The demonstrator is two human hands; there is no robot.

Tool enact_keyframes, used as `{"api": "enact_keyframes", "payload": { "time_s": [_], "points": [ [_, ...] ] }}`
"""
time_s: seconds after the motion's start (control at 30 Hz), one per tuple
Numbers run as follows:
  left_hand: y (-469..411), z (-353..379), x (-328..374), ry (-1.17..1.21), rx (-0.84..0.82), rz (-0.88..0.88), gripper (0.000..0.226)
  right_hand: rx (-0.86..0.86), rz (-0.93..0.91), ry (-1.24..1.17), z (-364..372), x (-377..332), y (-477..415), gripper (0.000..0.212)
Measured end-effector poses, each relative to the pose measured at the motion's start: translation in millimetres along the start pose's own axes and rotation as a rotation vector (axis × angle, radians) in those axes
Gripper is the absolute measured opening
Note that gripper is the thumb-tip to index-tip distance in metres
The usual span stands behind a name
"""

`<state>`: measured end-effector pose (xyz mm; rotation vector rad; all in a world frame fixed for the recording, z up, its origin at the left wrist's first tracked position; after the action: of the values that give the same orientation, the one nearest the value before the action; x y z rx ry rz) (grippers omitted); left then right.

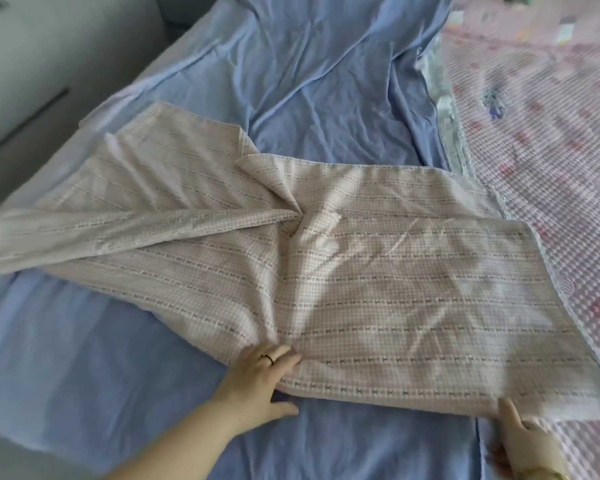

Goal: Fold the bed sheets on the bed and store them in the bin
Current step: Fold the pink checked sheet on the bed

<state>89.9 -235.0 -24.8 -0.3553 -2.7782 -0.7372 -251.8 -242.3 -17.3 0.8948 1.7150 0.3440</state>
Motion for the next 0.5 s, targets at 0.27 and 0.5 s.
{"api": "enact_keyframes", "payload": {
  "time_s": [0.27, 0.5],
  "points": [
    [72, -13, -90, 0.336, 0.358, -0.414, 0.054, -0.112, -0.228, 0.218, 88, -12, 29, 0.026],
    [126, -31, -239, 0.583, 0.538, -0.758, 0.066, -0.334, -0.554, 0.374, 245, -66, 89, 0.02]
  ]
}}
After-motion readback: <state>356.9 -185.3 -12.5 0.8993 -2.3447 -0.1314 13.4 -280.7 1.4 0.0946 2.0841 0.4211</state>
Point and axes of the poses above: each hand's wrist, its own y-axis away from the middle knuckle, its own z-axis out of the palm, x = y × z, the point moved 2 cm from there along -y, towards the middle knuckle, and after that the axes turned 11 degrees about -x, right-handed, at the moved point
